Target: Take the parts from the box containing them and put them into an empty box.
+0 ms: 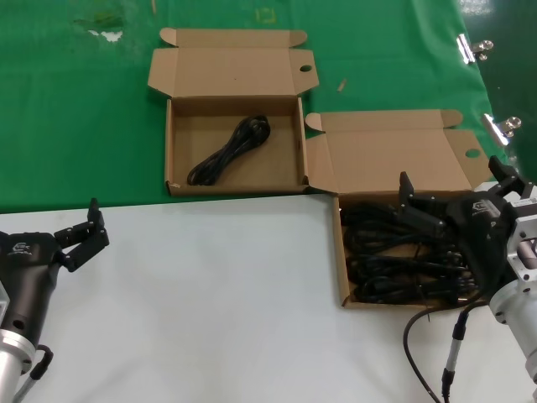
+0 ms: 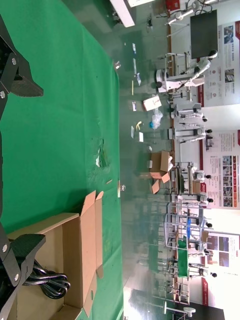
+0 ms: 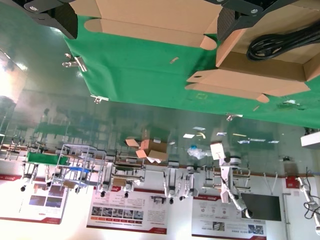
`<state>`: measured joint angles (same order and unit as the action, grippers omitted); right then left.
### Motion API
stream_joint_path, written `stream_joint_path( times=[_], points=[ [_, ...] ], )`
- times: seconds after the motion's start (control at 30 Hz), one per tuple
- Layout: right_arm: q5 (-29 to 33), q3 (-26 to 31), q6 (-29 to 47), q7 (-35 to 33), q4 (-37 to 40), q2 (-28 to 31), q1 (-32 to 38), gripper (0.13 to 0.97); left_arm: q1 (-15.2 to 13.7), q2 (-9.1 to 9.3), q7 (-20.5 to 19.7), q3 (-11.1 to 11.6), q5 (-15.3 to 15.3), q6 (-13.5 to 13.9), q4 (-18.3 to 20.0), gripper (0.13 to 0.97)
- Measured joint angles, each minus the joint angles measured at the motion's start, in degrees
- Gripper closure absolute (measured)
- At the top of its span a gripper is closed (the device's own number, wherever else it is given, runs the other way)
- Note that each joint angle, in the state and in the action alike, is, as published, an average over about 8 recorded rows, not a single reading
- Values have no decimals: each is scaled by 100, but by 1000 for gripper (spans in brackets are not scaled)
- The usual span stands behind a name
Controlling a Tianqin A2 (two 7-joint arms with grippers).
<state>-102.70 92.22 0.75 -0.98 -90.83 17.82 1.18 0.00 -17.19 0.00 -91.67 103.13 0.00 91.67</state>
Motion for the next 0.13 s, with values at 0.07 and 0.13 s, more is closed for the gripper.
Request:
stream_joint_path(
  times=[0.07, 0.13],
  points=[
    [0, 0, 0, 0, 0, 0, 0, 129, 0, 0, 0, 0, 0, 0, 0, 132],
    [0, 0, 0, 0, 0, 0, 0, 129, 0, 0, 0, 0, 0, 0, 0, 132]
  ],
)
